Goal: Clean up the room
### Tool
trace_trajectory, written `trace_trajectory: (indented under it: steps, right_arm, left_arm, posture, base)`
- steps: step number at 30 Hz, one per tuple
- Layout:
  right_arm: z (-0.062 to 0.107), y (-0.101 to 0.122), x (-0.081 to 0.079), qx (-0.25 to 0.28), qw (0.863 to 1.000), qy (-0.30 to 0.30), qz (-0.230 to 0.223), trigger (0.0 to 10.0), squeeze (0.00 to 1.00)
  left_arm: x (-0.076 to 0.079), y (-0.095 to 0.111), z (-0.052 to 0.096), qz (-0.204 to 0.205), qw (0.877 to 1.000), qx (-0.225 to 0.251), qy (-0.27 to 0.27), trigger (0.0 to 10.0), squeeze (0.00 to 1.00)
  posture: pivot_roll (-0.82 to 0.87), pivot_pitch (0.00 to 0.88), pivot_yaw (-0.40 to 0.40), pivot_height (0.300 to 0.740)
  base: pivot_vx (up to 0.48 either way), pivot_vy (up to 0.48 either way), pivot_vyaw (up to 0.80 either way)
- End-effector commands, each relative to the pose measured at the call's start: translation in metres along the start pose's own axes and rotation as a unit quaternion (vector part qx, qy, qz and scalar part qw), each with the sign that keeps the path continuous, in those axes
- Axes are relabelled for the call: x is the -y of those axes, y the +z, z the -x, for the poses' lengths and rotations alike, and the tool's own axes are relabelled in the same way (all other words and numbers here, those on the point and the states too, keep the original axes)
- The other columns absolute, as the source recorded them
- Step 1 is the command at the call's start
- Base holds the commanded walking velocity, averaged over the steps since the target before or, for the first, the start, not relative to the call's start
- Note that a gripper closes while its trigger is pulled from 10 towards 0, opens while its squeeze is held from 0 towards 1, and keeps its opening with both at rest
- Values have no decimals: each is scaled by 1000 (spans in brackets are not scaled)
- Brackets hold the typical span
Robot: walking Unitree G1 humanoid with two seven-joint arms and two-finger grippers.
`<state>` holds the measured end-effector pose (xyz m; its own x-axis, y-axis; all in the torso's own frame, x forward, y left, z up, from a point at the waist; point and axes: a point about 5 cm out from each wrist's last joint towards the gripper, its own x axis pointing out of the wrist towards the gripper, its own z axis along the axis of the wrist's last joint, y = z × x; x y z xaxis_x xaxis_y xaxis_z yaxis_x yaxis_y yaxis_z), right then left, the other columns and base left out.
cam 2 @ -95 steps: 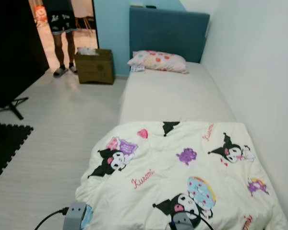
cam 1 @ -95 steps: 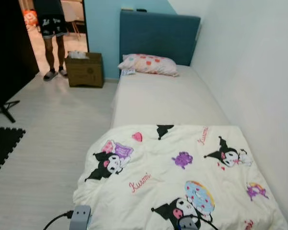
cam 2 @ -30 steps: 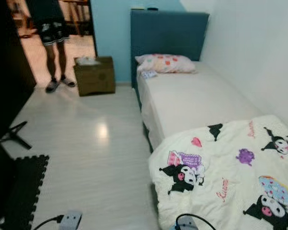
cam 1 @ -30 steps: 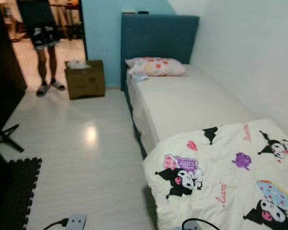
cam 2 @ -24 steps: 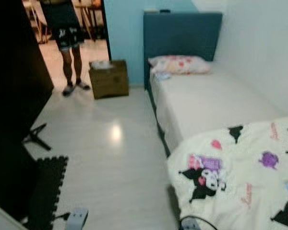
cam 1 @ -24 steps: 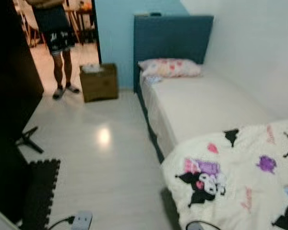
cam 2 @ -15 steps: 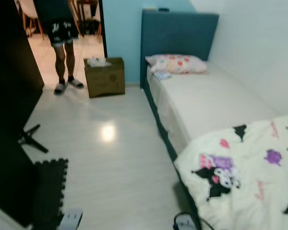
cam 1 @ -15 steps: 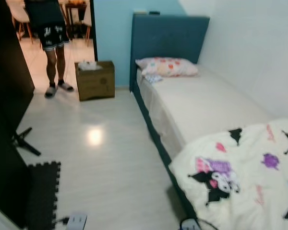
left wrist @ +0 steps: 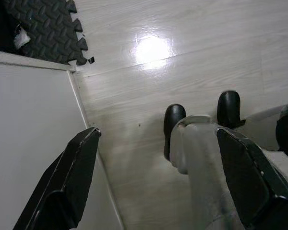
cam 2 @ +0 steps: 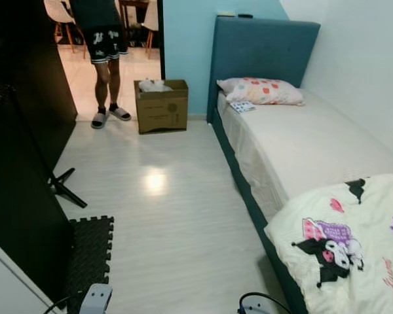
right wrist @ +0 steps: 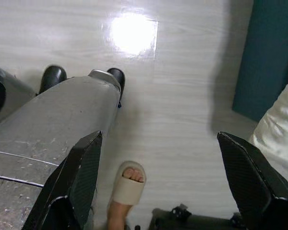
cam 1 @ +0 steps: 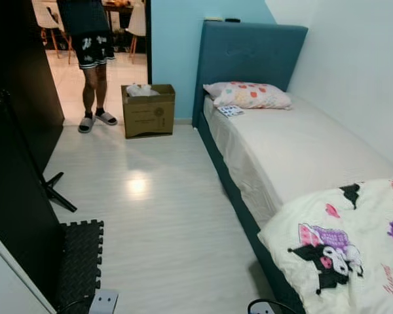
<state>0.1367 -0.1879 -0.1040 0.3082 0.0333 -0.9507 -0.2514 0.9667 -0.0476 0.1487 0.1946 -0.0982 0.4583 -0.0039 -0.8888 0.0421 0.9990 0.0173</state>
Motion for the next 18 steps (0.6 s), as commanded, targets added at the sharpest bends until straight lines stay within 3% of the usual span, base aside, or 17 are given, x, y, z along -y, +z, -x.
trace_trajectory:
  steps: [1,14,18]
  right_arm:
    - [0,-9,-1,-15,1000,5,-9,10000,0]
    - [0,-5,2,3,999,-20,-25,10000,0]
    - [0,-6,3,5,999,-31,-38,10000,0]
  left_arm:
    - [2,5,-1,4,1000,7,-5,10000,0]
    - [8,0,-1,7,1000,3,-13,10000,0]
    - [7,-1,-1,5,1000,2,-13,10000,0]
  posture:
    - [79,0,-71,740]
    - [69,0,-73,740]
    - [69,0,-67,740]
  base:
    - [390,0,0]
    - [398,0,0]
    - [410,0,-769]
